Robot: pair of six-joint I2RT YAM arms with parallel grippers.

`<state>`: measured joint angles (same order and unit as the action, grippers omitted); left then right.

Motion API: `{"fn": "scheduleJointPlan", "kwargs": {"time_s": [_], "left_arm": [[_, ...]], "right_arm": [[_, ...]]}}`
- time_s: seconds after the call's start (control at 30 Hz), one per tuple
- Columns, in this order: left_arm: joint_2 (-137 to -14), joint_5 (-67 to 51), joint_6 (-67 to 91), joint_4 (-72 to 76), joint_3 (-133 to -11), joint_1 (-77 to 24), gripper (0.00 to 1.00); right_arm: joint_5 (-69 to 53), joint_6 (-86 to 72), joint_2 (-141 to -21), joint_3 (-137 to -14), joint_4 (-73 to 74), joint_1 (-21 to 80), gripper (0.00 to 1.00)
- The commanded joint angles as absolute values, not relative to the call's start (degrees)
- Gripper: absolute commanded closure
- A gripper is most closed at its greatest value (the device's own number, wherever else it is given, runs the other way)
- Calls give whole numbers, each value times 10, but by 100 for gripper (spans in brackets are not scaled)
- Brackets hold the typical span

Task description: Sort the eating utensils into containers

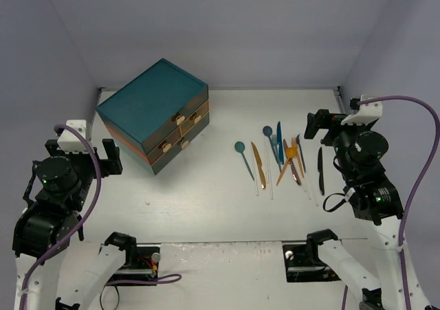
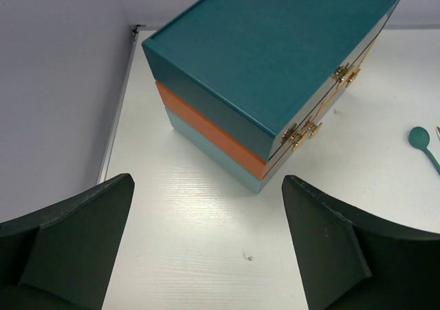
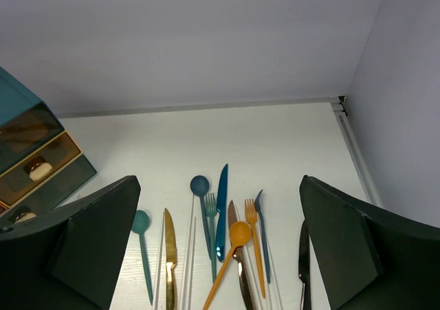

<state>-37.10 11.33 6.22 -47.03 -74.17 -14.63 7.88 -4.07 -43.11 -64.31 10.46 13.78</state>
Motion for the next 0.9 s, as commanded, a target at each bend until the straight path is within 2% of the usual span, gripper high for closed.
{"fn": "scheduleJointPlan", "kwargs": {"time_s": [0.0,0.23,0.37,0.77,0.87], "left_arm": [[-401,80,68,-449,-757,-149,13],[-464,-28,57,-471,-793,-152,13],[-555,-96,51,-513,-856,-168,13],[-797,86,80,-530,-976,-429,13],[-861,118,91,-527,-972,-448,13]], "right_arm": [[71,-68,-463,-651,56,133,0],[18,-89,-506,-658,57,134,0],[21,-95,-508,-655,58,134,0],[38,-101,-481,-633,61,133,0],[48,-101,-461,-625,65,134,0]]}}
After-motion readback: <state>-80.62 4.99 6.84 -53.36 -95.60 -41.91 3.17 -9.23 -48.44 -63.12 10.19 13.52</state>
